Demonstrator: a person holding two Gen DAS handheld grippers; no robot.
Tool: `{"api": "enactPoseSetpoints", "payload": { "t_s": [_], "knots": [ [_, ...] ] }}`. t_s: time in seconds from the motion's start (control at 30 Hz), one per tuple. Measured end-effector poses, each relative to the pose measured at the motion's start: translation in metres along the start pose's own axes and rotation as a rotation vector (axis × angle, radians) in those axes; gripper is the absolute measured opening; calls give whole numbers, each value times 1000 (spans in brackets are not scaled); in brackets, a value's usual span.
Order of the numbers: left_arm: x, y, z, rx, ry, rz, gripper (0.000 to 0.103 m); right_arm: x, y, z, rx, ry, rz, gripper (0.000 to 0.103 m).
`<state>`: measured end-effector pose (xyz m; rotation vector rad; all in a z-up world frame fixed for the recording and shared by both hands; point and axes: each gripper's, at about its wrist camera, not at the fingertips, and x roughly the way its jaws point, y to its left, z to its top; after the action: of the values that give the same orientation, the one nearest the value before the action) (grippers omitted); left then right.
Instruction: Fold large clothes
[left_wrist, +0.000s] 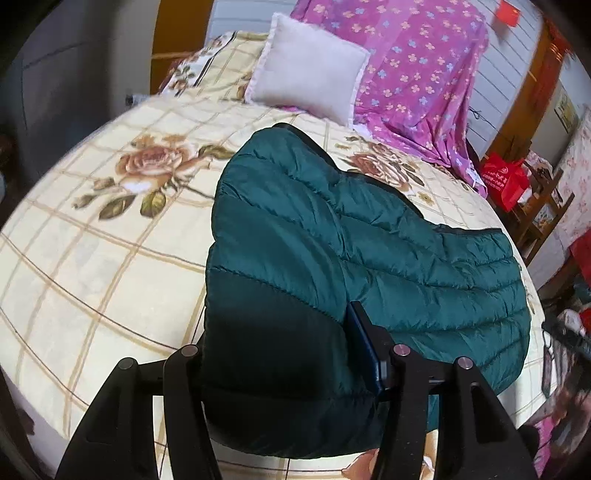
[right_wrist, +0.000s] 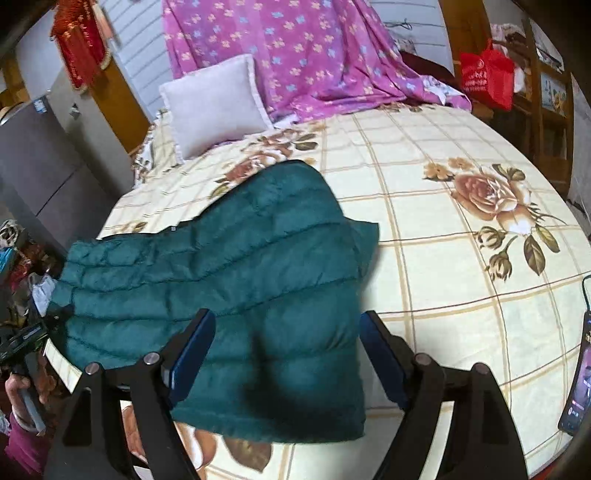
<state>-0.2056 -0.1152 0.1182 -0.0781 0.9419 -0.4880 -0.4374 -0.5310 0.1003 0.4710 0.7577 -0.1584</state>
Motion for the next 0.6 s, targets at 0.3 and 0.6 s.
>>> {"api": "enactPoseSetpoints", "payload": {
  "t_s": [0.3,0.6],
  "knots": [
    [59,8,23,-28,27,14,45,41,41,-18,-3,57,56,84],
    [27,28,32,-64,-70,31,48,86,87,-26,-257,48,-198,95]
  ]
}}
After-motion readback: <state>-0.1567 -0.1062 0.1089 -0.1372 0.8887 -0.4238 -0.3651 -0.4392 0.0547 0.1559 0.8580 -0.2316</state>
